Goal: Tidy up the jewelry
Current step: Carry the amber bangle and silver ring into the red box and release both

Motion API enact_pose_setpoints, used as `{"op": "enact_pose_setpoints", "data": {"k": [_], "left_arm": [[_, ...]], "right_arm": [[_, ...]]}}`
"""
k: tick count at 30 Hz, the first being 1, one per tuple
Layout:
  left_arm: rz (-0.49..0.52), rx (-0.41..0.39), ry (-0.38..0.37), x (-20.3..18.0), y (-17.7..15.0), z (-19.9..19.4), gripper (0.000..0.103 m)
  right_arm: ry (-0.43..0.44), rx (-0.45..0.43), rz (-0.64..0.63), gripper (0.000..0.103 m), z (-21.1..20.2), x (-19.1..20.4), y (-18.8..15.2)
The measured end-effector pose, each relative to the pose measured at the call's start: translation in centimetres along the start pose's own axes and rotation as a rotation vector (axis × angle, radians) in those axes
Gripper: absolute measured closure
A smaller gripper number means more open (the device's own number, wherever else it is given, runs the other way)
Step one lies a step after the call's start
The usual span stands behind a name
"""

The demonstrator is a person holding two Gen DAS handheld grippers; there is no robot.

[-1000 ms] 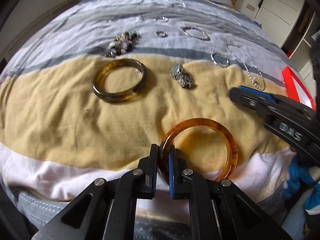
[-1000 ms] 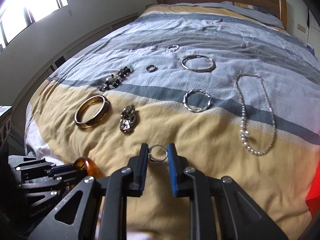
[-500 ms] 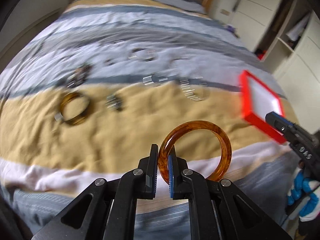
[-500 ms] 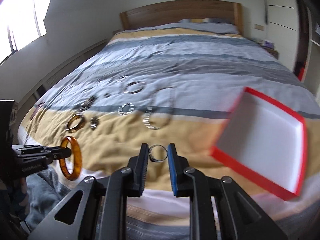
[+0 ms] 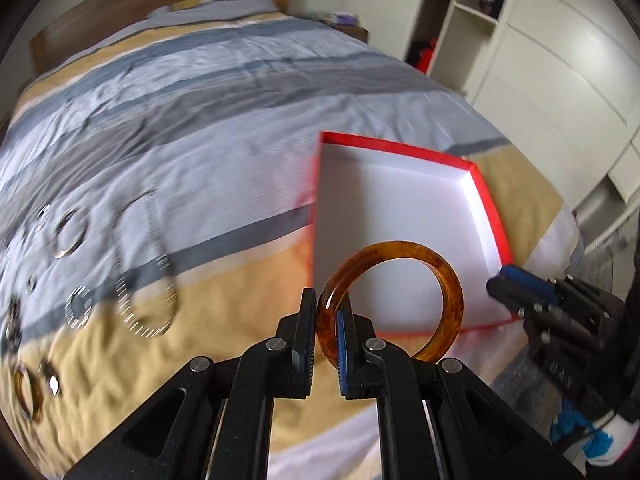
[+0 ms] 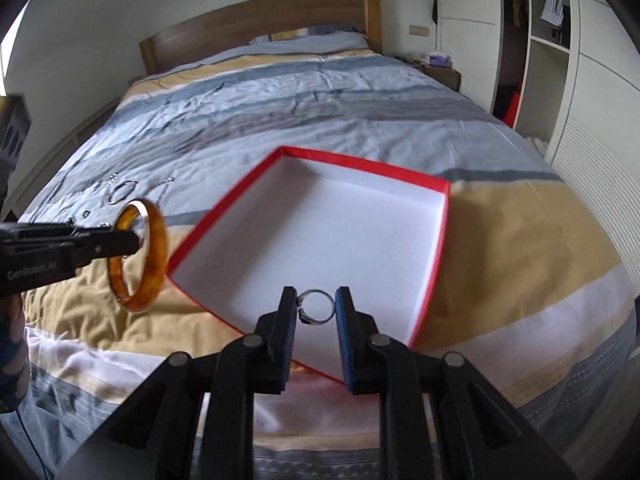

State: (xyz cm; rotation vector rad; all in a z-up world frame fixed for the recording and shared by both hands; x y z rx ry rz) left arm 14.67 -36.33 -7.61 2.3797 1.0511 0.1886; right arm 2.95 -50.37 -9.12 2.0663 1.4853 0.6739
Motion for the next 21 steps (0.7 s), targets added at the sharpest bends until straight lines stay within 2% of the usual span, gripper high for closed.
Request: {"op": "enact_pose_setpoints", "data": {"k": [5, 10, 14, 18, 21], "left_arm": [[0.013, 0.063, 0.001, -1.5, 1.3, 4.5, 0.094], [0.034, 0.132, 0.032, -2.1, 0.9, 8.1, 0.094], [0.047, 0.13, 0.063, -2.4, 0.6, 8.7, 0.092], [-0.006, 0.145, 0.13, -1.8, 0.0, 8.8, 0.092], [-0.056, 0.157, 0.146, -1.7, -0.9, 8.5, 0.091]], "right_arm": [[0.002, 0.043, 0.002, 0.085, 2.0, -0.6, -1.0], [-0.013, 0.1, -0.026, 0.085, 3.6, -1.2, -1.9], [-0.028, 0.13, -0.079, 0.085, 4.5, -0.8, -2.0], [-0.028, 0.134, -0.122, 0.085, 4.9, -0.8, -2.2], [-0.017, 0.13, -0.154, 0.085, 5.1, -0.8, -2.4]]}}
Point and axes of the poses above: each gripper's, at about its wrist camera, not at the fingertips, and z roughly the way its jaws point, x to its left, y to its top, the point moved 2 cm from there along z, roughly the way its jaws point, and after that the axes turned 2 degrees about y, right-handed, at the moved point
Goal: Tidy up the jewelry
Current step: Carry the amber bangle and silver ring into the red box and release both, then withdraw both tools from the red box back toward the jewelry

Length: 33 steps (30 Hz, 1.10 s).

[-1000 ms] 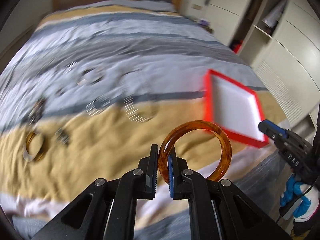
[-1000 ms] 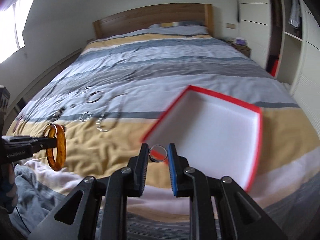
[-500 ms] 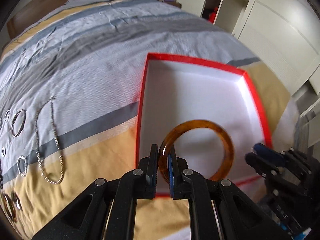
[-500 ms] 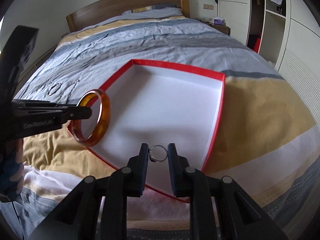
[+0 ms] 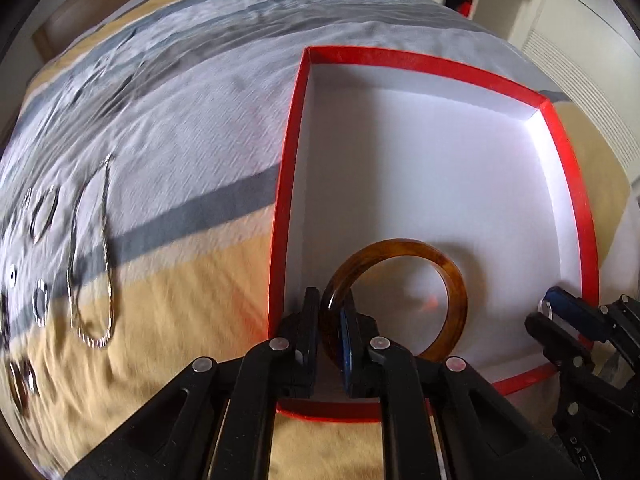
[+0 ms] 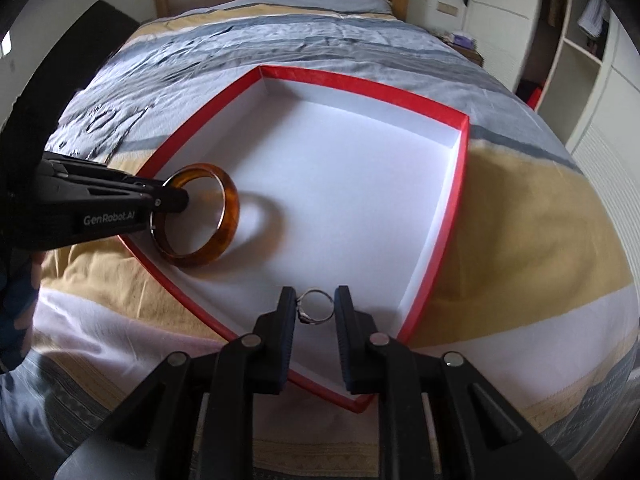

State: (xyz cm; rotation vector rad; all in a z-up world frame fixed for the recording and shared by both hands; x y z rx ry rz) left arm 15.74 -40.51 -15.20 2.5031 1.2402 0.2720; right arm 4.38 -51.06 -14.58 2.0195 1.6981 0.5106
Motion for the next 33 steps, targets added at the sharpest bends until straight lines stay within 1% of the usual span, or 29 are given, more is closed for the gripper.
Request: {"op": "enact_pose_setpoints", "data": {"k": [4, 8, 14, 15, 16, 18, 19, 20, 21, 22, 23, 25, 28, 31, 33], "left_arm": [[-0.053, 0.019, 0.014, 0.3, -0.7, -0.2, 0.091], [-0.062, 0.032, 0.023, 0.2, -0.9, -0.3, 0.091], [-0.07, 0.041, -0.009, 0.9, -0.1, -0.1, 0.09], [-0.072, 0.041, -0.02, 1.0, -0.1, -0.3, 0.09], [-0.074, 0.039, -0.031, 1.0, 0.0, -0.5, 0.09], [-0.072, 0.031, -0.054, 1.1, 0.1, -1.1, 0.085], [-0.068, 0.025, -0.062, 0.8, 0.1, -1.5, 0.078], [-0.066, 0.017, -0.072, 0.7, 0.1, -1.9, 0.07], [-0.064, 0.002, -0.089, 0.6, 0.1, -2.7, 0.066], [-0.063, -0.012, -0.086, 0.5, 0.1, -3.3, 0.055], [-0.062, -0.034, -0.08, 0.6, 0.2, -4.1, 0.046], [-0.065, -0.079, -0.096, 0.8, 0.2, -6.1, 0.044], [-0.072, -0.127, -0.117, 1.1, -0.2, -9.1, 0.043], [-0.053, -0.194, -0.091, 1.2, -1.1, -12.3, 0.039], [-0.034, -0.234, -0.046, 1.8, -2.2, -14.6, 0.037]], "right_arm": [[0.03, 0.004, -0.019, 0.085, 0.2, -0.3, 0.2], [0.048, 0.014, -0.032, 0.085, 0.2, -0.4, 0.3], [0.057, 0.038, -0.045, 0.083, -0.3, -0.4, 0.7], [0.048, 0.04, -0.044, 0.081, -0.5, -0.5, 0.8], [0.056, 0.039, -0.035, 0.078, -0.8, -0.6, 0.8], [0.065, 0.028, -0.019, 0.073, -1.6, -0.7, 0.8], [0.06, 0.017, -0.018, 0.071, -2.2, -0.6, 0.8], [0.053, 0.008, -0.015, 0.063, -2.7, -0.5, 0.8], [0.053, -0.002, -0.009, 0.061, -3.2, -0.5, 0.9], [0.048, -0.012, 0.004, 0.06, -3.9, -0.6, 0.8], [0.045, -0.02, 0.012, 0.06, -4.4, -0.7, 0.7], [0.031, -0.043, 0.029, 0.06, -5.9, -0.9, 0.4], [0.017, -0.076, 0.056, 0.06, -8.2, -1.2, 0.1], [0.008, -0.112, 0.071, 0.06, -10.6, -0.8, 0.0], [0.008, -0.15, 0.07, 0.06, -12.5, -0.1, 0.2]]}}
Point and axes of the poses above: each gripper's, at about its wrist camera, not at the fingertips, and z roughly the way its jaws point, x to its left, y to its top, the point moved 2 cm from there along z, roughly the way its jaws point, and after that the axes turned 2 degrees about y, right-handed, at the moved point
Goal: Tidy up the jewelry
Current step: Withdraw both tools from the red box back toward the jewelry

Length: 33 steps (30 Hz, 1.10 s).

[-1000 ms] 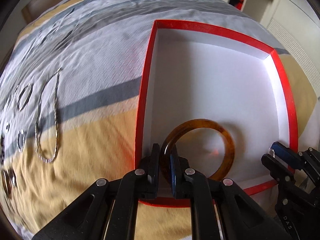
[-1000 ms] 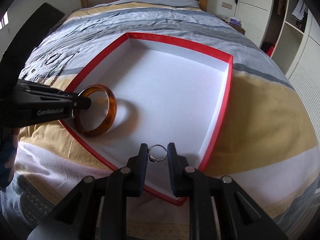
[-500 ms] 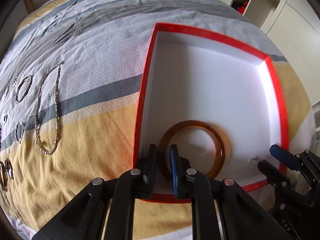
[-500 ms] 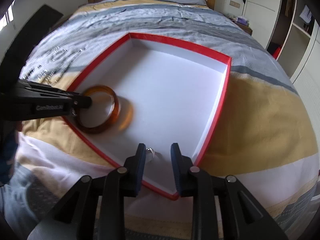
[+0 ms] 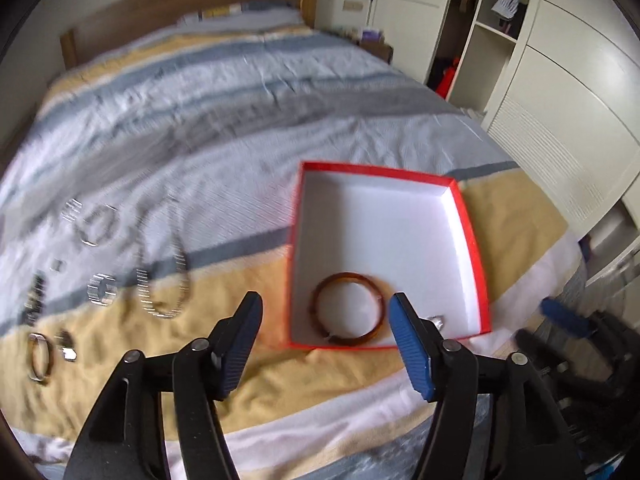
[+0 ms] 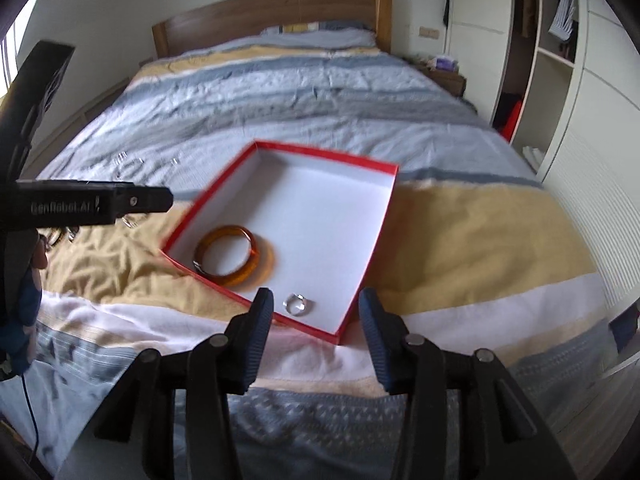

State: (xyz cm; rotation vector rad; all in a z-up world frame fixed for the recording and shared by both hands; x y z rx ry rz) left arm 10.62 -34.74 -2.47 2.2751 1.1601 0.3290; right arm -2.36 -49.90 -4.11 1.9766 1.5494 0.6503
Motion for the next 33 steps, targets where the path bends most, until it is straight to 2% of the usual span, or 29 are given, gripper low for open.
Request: {"op": "enact_pose_setpoints", "data": {"k": [5, 9, 14, 20, 26, 33], "left_arm": [[0.023, -0.043, 0.072, 2.9, -1.6, -4.5, 0.032], [0.005, -0.115, 0.121, 6.5, -2.6, -9.5, 0.028], [-0.06, -0.217, 0.199, 12.5, -4.7, -16.3, 0.024], [-0.166, -0.274, 0.282, 20.2, -7.6, -21.5, 0.018], [-0.266, -0.286, 0.363, 26.8, -10.6, -23.1, 0.014], [-0.357, -0.216, 0.436, 32.7, -14.4, -19.5, 0.014]], "right_arm": [[0.0, -0.095, -0.031, 0.06, -5.0, 3.1, 1.0], [0.011, -0.162, -0.048, 0.06, -8.6, 6.0, 1.8], [0.034, -0.225, -0.062, 0.06, -11.8, 9.5, 2.4], [0.067, -0.262, -0.111, 0.06, -13.5, 13.5, 3.0], [0.096, -0.261, -0.138, 0.06, -12.9, 15.9, 3.6], [0.121, -0.211, -0.127, 0.06, -8.7, 17.3, 3.8]]}}
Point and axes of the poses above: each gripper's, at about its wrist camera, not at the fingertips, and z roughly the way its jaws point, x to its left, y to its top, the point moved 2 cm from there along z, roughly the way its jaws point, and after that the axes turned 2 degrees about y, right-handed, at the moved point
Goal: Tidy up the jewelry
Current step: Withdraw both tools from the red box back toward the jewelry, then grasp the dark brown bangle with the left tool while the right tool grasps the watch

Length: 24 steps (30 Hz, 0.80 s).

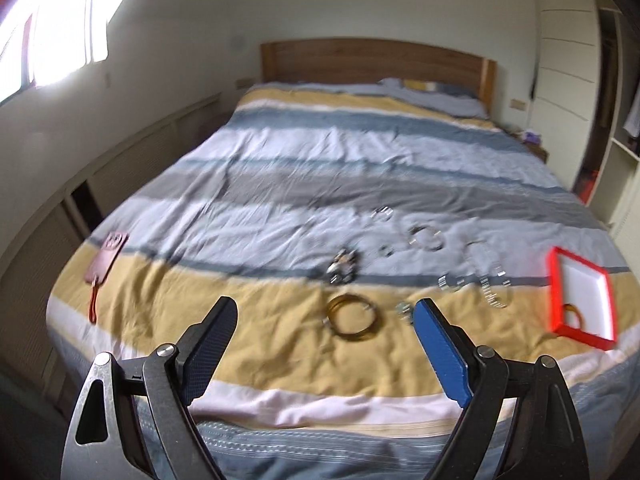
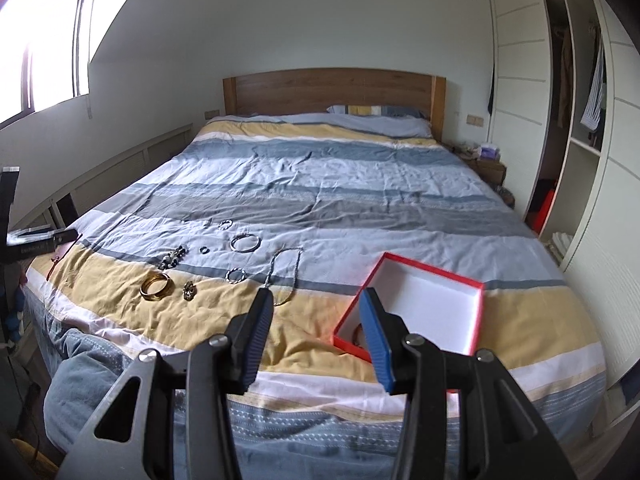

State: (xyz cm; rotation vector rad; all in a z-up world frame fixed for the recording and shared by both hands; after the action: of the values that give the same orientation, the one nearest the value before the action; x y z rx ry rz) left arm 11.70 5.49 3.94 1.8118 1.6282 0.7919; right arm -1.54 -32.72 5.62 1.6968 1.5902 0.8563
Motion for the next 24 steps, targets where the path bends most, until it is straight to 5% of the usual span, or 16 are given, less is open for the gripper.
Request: {"op": "enact_pose_setpoints", "data": {"k": [11, 24], "left_arm": [[-0.061, 0.174, 0.031, 2.5, -3.8, 9.6, 0.027], [-0.057, 0.308, -0.048, 1.8, -3.9, 19.1, 0.047]], "right_arm": [[0.089, 0.133, -0.05, 0.06, 9.6, 4.4, -2.3], [0.261, 0.276, -0.133, 0.06, 20.5, 11.8, -2.6]]}}
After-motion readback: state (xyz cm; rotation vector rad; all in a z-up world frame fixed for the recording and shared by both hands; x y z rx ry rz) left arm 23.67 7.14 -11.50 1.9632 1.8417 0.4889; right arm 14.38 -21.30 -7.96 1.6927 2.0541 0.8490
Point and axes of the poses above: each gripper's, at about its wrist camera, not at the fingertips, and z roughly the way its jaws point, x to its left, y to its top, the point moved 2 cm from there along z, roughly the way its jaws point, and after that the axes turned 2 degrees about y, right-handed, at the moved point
